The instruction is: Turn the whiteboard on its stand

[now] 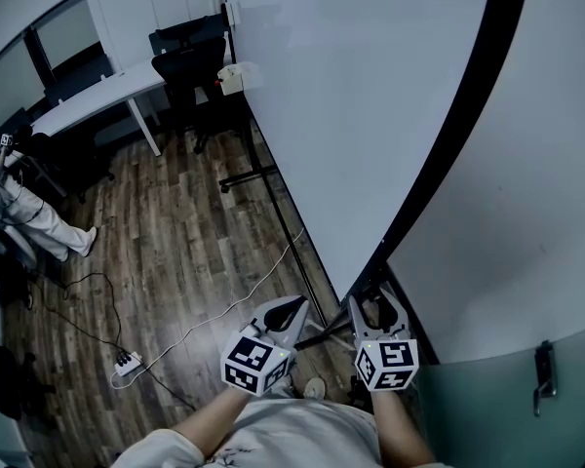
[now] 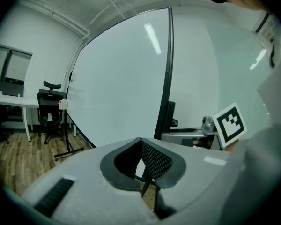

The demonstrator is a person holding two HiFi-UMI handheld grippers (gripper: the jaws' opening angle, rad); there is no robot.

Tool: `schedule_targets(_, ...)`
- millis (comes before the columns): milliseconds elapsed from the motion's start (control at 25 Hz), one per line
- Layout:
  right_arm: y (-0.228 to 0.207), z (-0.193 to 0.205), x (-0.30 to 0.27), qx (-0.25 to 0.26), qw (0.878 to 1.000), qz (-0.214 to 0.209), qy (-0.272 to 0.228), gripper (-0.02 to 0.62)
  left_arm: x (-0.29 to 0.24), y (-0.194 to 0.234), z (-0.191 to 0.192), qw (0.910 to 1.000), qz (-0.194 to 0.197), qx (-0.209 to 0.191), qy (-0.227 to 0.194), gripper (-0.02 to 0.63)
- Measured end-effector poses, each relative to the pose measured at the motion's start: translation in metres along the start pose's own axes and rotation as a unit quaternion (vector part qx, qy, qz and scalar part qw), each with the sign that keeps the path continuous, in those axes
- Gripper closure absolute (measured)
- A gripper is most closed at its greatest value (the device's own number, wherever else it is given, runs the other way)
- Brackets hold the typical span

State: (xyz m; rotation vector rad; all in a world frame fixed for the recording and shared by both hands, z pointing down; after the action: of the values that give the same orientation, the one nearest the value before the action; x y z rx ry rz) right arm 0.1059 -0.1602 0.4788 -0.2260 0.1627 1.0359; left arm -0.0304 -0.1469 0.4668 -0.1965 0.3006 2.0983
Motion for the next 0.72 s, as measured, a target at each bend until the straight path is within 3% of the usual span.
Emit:
schedule_targets(400, 0.026, 0.016, 0.026, -0.018, 1.0, -0.019, 0.017, 0.414, 0.007, -0.006, 0.003, 1.0, 0.007, 0.0, 0.003, 0.595)
schedule_targets(720, 0.048, 0.009, 0.028, -0.004, 0.999, -0.039, 0.01, 0.511, 0.018, -0.006, 0.01, 0.9999, -0.002, 0.007, 0.009, 0.595)
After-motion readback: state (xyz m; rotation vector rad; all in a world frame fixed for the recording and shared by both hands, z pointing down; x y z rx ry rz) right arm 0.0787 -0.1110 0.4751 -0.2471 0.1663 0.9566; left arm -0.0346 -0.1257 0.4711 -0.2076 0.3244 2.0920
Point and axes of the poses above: the fingertips, and each gripper's own axes: x backward along the fingers, y to its left, z out of its underside, the point moved 2 cm from there along x, backward along the fingers, and after that the axes turned 11 degrees about -z, right-handed, at the moved point
